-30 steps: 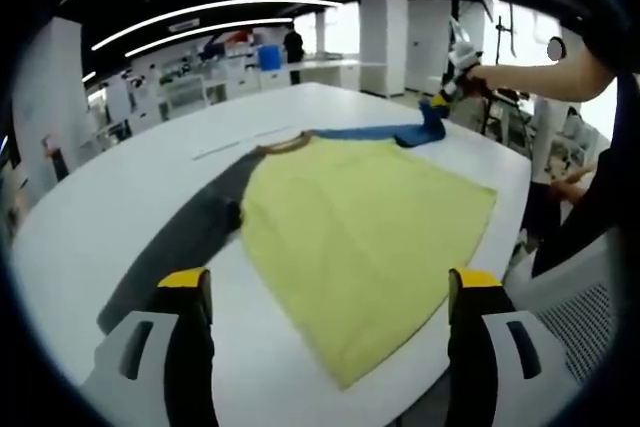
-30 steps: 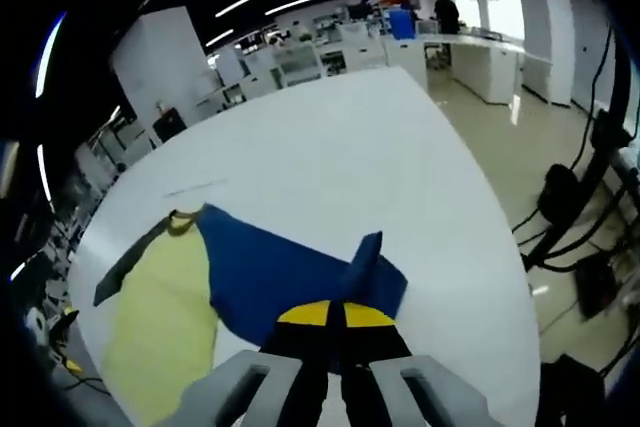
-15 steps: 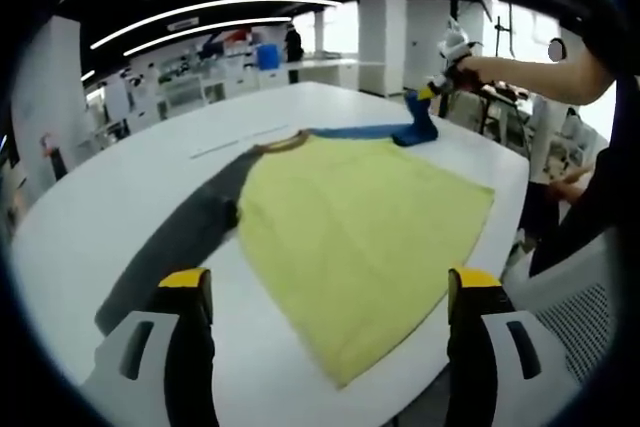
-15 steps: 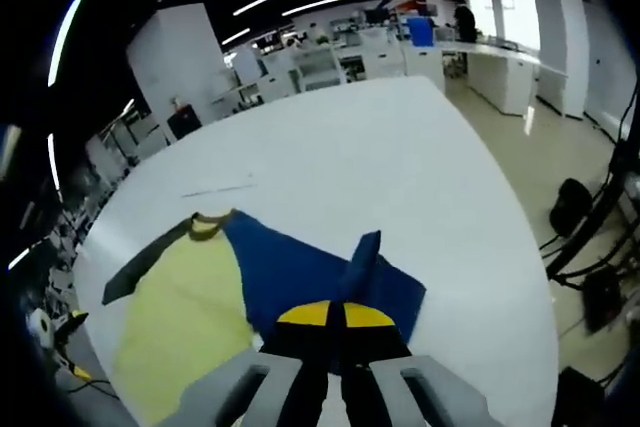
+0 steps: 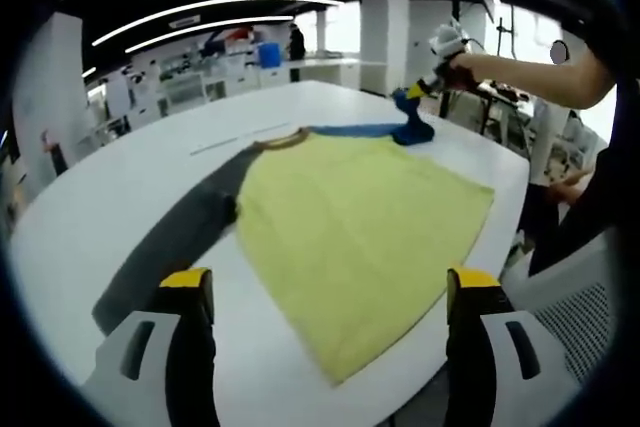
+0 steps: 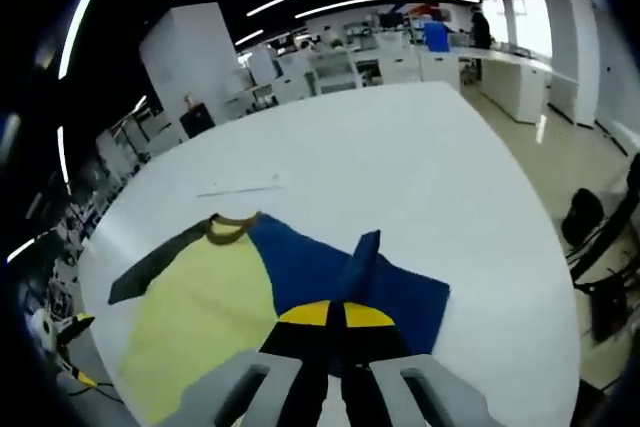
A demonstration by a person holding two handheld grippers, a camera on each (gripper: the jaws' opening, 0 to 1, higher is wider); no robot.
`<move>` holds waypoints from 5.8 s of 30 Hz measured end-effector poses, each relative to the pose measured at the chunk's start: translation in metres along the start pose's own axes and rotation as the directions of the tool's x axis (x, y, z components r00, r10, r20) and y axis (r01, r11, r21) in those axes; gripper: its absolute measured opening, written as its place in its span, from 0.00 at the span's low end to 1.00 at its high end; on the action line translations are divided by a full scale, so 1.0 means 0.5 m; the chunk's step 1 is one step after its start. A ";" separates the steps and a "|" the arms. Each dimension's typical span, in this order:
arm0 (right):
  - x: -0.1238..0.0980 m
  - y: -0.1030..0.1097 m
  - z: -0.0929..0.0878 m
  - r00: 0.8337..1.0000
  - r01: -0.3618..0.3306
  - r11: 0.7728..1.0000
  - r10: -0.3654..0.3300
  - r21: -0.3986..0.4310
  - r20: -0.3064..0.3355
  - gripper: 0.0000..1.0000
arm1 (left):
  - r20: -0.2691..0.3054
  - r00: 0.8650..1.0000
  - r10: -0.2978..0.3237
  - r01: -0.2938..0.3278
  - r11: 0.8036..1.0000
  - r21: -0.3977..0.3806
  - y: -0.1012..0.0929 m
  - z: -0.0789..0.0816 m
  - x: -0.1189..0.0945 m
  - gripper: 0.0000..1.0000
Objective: Fold the garment on the visible template until the final outline fits inside the template.
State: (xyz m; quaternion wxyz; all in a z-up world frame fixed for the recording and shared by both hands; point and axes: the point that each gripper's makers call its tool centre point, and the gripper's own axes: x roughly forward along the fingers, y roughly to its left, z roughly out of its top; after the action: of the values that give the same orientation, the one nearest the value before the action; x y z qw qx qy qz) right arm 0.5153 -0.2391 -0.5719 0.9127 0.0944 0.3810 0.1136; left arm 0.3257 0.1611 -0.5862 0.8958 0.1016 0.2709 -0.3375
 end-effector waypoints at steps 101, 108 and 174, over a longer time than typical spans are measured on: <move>0.178 0.458 0.064 0.943 -0.329 0.921 0.309 -0.207 -0.124 0.00 | -0.024 1.000 0.014 -0.015 1.000 -0.025 0.001 -0.036 -0.011 0.93; 0.186 0.505 0.065 0.930 -0.363 0.898 0.336 -0.248 -0.146 0.00 | -0.021 1.000 0.016 -0.016 0.999 -0.036 0.003 -0.038 -0.012 0.93; 0.206 0.548 -0.076 0.895 -0.446 0.778 0.390 -0.442 -0.216 0.61 | -0.016 0.997 0.075 -0.076 0.996 -0.047 0.040 -0.046 -0.036 0.99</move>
State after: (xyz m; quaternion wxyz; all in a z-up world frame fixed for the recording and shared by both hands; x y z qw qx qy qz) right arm 0.5216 0.0549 -0.5966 0.8360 -0.0595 0.3606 0.4093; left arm 0.3181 0.1944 -0.5955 0.9080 0.0930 0.2813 -0.2961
